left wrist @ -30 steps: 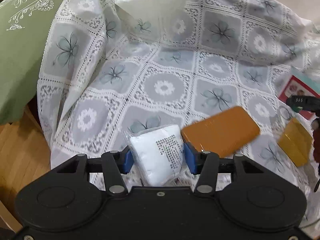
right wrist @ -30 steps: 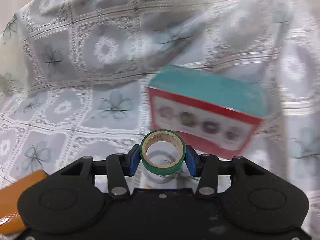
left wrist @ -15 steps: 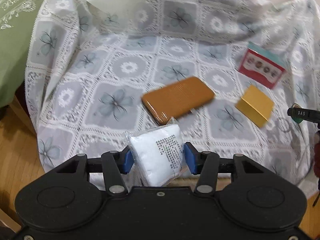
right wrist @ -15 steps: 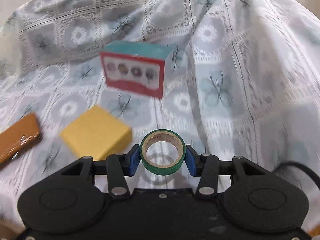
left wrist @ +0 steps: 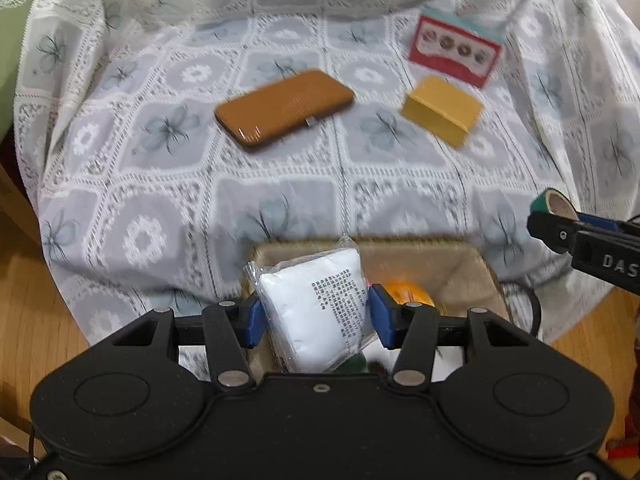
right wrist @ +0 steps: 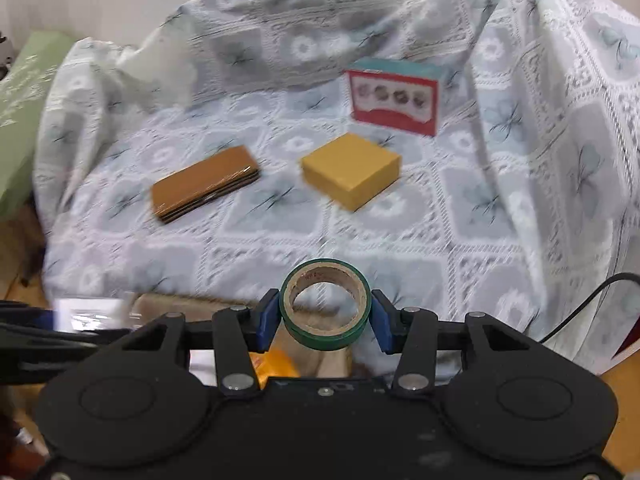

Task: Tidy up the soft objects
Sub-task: 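Carry the white packet over the basket with the left tool while the right tool carries the tape, then open the left tool to drop the packet while the right tool releases the tape roll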

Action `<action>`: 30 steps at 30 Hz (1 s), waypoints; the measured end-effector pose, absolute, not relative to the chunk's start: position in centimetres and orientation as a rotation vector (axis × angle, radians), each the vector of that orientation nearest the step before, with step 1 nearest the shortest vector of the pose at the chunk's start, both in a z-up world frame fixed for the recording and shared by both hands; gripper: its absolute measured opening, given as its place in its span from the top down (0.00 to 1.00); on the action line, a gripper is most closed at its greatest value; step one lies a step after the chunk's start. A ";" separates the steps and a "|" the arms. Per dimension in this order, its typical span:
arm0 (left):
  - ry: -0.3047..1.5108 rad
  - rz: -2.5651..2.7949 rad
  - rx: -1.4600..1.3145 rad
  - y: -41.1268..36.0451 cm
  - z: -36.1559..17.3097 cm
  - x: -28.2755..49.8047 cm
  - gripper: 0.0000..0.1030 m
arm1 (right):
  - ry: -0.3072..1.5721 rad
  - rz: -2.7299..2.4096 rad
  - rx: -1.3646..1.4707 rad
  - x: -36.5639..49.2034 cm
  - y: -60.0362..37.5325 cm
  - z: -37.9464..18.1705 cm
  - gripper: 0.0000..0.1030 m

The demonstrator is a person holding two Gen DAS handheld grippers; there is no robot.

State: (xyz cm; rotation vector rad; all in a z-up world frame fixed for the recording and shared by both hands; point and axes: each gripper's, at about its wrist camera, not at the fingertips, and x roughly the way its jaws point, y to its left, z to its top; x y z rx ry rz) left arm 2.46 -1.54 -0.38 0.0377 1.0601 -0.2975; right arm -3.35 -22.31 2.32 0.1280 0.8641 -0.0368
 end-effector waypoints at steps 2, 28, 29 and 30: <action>1.087 -0.310 0.041 -1.7 -0.9 1.9 0.51 | 0.887 -0.014 0.139 -4.1 -21.8 2.3 0.55; 1.079 -0.244 0.132 -2.6 -1.6 -0.4 0.28 | 0.959 0.053 0.211 -5.5 -20.2 1.2 0.53; 1.077 -0.242 0.133 -2.6 -1.6 -0.5 0.28 | 0.961 0.049 0.209 -5.5 -20.2 1.2 0.53; 1.075 -0.240 0.132 -2.6 -1.5 -0.6 0.28 | 0.962 0.047 0.206 -5.6 -20.2 1.2 0.53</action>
